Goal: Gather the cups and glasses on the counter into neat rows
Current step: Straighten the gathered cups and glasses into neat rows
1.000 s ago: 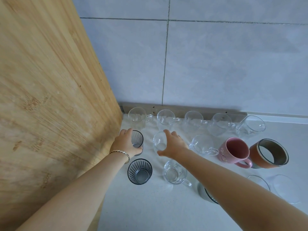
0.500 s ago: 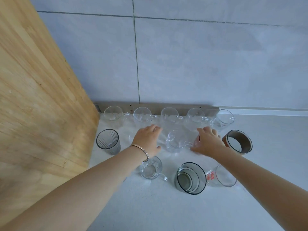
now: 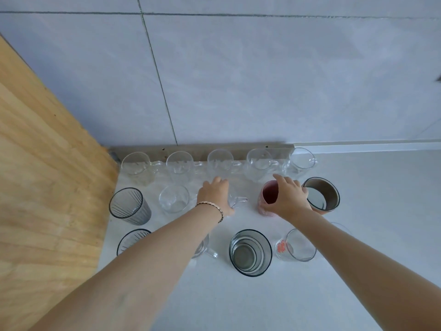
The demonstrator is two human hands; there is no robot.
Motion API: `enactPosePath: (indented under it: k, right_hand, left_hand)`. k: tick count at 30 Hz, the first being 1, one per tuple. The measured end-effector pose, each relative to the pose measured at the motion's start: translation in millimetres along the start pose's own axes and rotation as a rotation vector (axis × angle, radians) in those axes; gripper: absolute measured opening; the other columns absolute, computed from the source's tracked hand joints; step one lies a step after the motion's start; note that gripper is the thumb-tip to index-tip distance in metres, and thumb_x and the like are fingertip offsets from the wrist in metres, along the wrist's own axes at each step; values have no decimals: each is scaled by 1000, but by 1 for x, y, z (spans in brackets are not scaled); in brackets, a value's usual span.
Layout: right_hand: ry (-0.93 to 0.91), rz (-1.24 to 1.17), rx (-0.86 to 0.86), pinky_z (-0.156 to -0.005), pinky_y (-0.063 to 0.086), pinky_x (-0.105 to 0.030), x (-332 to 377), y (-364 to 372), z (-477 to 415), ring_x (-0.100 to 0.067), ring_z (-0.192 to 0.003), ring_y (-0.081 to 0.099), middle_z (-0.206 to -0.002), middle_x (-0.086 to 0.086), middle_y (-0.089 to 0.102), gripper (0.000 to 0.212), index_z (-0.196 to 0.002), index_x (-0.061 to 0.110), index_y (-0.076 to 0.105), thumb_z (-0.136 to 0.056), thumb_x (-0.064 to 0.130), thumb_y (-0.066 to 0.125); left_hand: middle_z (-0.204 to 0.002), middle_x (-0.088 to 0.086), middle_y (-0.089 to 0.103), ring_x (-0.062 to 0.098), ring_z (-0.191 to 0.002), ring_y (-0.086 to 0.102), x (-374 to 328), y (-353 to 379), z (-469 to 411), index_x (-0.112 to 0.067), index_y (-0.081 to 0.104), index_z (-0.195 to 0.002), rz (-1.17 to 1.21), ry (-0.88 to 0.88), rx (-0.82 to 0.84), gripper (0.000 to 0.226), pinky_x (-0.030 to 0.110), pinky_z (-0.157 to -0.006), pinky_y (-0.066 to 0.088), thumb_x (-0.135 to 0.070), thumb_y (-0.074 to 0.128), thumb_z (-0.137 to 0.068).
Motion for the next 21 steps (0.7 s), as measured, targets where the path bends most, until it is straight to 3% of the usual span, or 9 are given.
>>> enactPosePath:
  k: [4,11,17,21]
  right_hand:
    - [-38,-116,7,-105,37,-38,3,1,-1,-26,-131,34,-142,-5,43,86,-144,18,31,-73,34,76]
    - [-88,-209,4,-107,35,-37,8,1,-5,-24,-133,33,-143,-6,42,93,-147,18,26,-72,30,79]
    - [-21,-231,141,-111,35,-42,-5,13,-4,-28,-137,34,-150,-9,27,116,-152,19,5,-67,34,83]
    - [8,-163,154,-100,46,-42,-14,16,-3,-31,-123,50,-140,-11,40,101,-149,19,15,-72,33,78]
  left_hand:
    - [-138,4,41,30,-122,44,18,-2,4,-14,40,-135,22,-29,-6,74,36,-97,44,-36,73,-73]
    - [-142,4,38,30,-126,41,19,-1,7,-13,36,-140,95,-24,-24,79,37,-101,44,-36,73,-74]
    - [-142,3,38,30,-127,40,17,-2,6,-14,37,-139,108,-39,-20,77,37,-99,45,-36,72,-75]
    - [-143,2,37,30,-128,39,17,-1,7,-15,34,-142,102,-52,-29,78,37,-99,45,-36,71,-76]
Point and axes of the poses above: each hand's wrist, its own z-axis away from the middle knuckle, its own y-axis out of the palm, x = y × z, the point moved 8 cm from there along -z, towards the middle knuckle
